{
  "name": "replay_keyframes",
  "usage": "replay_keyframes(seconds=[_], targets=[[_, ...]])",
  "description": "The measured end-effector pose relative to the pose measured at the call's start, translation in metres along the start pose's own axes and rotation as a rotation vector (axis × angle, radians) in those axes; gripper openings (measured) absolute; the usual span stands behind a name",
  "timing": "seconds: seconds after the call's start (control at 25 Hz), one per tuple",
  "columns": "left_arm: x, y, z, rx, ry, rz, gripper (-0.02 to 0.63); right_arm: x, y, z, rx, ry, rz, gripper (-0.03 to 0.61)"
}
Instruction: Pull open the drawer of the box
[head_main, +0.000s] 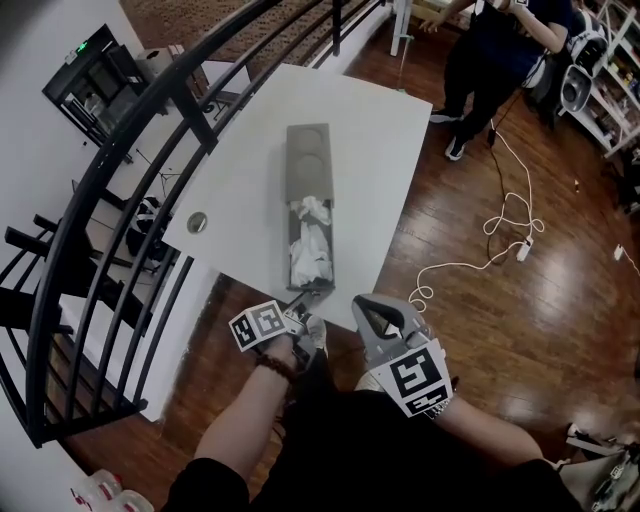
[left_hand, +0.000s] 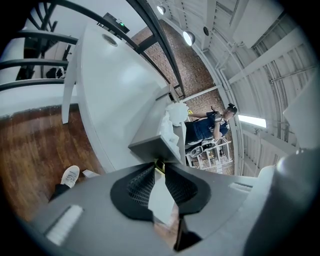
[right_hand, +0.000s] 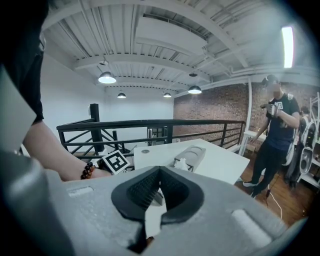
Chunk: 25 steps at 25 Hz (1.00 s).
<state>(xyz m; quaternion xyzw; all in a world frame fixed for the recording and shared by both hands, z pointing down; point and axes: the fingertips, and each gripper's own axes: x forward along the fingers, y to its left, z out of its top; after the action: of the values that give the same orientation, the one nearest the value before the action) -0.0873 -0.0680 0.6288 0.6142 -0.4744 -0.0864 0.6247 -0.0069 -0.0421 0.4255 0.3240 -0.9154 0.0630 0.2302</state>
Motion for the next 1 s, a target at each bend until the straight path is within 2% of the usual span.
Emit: replay_keyframes(seconds=[0.4,0.6,1.0], targets=[[0.003,-0.001,-0.002,-0.028,0.001,-0.019,0.08,-0.006,0.0,0.0,0.0,-0.007,0.0,-0.009],[0.001,-0.004,-0.003,-0.026,-0.004,-0.031,0.133,-0.009,0.001,0.001,-0.002,-0.016,0.001,-0.009],[-0.02,0.001,-0.014,0.017,-0.018,0.019,0.13,-0.025,0.005,0.003,-0.002,-0.054,0.006,-0.009]])
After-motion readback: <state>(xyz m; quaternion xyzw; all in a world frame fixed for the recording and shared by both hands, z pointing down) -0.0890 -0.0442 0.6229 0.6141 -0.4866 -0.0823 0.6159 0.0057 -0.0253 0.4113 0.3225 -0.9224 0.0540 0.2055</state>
